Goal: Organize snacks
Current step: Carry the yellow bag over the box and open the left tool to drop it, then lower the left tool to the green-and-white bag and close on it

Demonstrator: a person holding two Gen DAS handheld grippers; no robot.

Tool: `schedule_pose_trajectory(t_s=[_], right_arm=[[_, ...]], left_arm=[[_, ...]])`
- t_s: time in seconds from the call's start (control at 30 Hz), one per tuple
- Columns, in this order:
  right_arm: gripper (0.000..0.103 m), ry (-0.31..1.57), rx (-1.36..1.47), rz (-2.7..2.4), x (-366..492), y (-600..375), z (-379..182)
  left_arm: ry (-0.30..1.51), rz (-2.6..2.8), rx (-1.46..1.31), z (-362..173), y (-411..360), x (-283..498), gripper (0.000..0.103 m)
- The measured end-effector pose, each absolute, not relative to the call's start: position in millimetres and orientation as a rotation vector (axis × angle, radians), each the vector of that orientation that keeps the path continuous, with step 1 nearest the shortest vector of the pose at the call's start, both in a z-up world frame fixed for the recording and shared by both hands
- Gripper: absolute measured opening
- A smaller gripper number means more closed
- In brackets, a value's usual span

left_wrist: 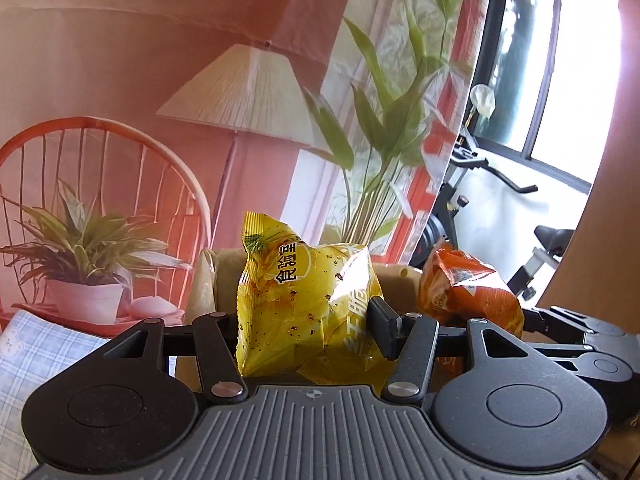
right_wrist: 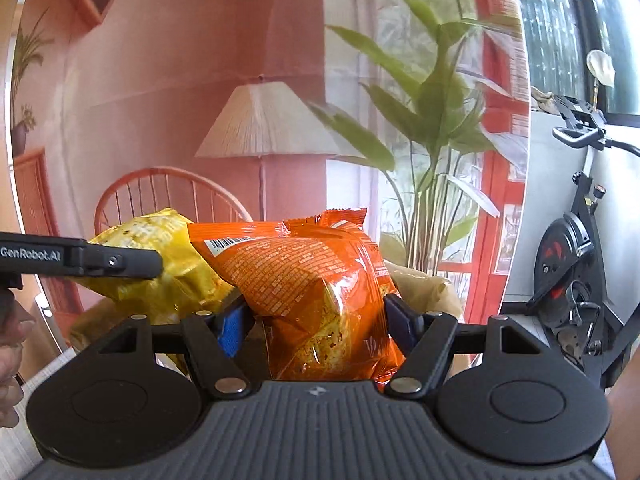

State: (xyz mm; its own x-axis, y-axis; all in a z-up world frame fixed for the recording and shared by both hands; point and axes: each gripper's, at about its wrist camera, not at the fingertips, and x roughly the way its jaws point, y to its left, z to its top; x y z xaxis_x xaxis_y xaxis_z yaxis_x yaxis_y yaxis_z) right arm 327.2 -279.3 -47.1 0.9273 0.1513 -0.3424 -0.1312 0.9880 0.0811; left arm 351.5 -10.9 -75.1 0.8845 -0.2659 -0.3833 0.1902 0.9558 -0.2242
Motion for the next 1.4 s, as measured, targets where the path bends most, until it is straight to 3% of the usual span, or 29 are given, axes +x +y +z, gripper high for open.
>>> schedule_pose_trajectory(t_s=[0.47, 0.63, 1.4], right_arm=[[0.073, 0.416, 0.082, 0.146, 341.1, -280.5, -64.2], [0.075, 0.433, 0.103, 0.142, 336.5, -283.5, -63.6], [0.075, 0.381, 0.159, 0.163, 229.4, -275.9, -40.4]], left_arm=[[0.466, -0.220, -0.165, -89.6, -9.3, 361.5, 0.061], [0.445, -0.208, -0.124, -83.6, -13.9, 356.1, 0.074], [0.456, -0.187, -0.089, -53.5, 25.2, 249.3, 0.074]])
